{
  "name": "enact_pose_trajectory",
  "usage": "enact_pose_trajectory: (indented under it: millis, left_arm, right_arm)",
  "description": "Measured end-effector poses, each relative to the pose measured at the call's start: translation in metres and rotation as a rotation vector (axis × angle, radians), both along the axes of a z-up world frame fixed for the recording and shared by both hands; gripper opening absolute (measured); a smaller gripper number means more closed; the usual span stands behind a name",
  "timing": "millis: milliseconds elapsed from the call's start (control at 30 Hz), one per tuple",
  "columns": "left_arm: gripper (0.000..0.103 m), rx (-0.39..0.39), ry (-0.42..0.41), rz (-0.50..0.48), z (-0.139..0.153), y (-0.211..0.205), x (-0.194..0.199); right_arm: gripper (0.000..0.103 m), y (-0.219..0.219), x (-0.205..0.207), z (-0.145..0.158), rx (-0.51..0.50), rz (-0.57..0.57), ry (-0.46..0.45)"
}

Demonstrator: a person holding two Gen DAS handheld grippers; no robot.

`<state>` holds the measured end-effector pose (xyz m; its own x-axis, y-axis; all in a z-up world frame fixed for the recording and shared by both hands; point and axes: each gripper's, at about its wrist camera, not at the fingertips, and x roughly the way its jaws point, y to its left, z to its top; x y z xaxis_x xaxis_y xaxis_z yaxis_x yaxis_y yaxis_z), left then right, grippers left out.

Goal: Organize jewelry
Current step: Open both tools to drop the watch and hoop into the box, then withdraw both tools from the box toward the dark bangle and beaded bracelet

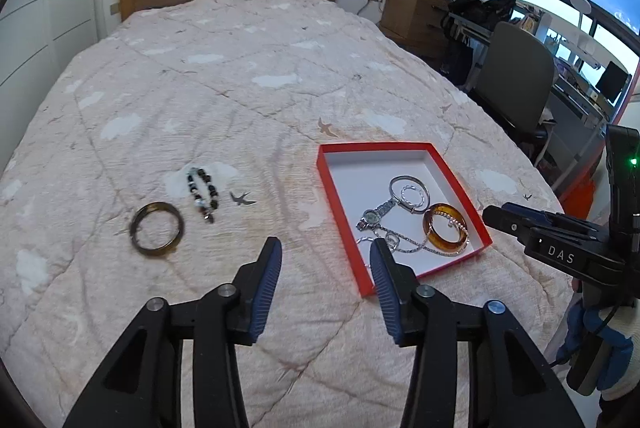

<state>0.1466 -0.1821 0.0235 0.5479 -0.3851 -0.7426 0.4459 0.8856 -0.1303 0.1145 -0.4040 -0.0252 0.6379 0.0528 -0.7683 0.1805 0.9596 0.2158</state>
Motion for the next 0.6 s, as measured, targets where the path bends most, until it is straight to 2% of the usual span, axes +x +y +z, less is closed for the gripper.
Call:
enact_pose_trajectory:
  millis: [367, 600]
  left_arm:
    - [0.049, 0.006, -0.066, 0.061, 0.028, 0.046, -0.048]
    - [0.049, 0.007, -0.087, 0.103, 0.035, 0.071, -0.070]
  right_arm:
    - [0.035, 0.046, -0.044, 0.039, -0.009, 0.033, -0.072]
    - [0.035, 0.074, -0.057, 0.051, -0.008, 0.084, -0.094]
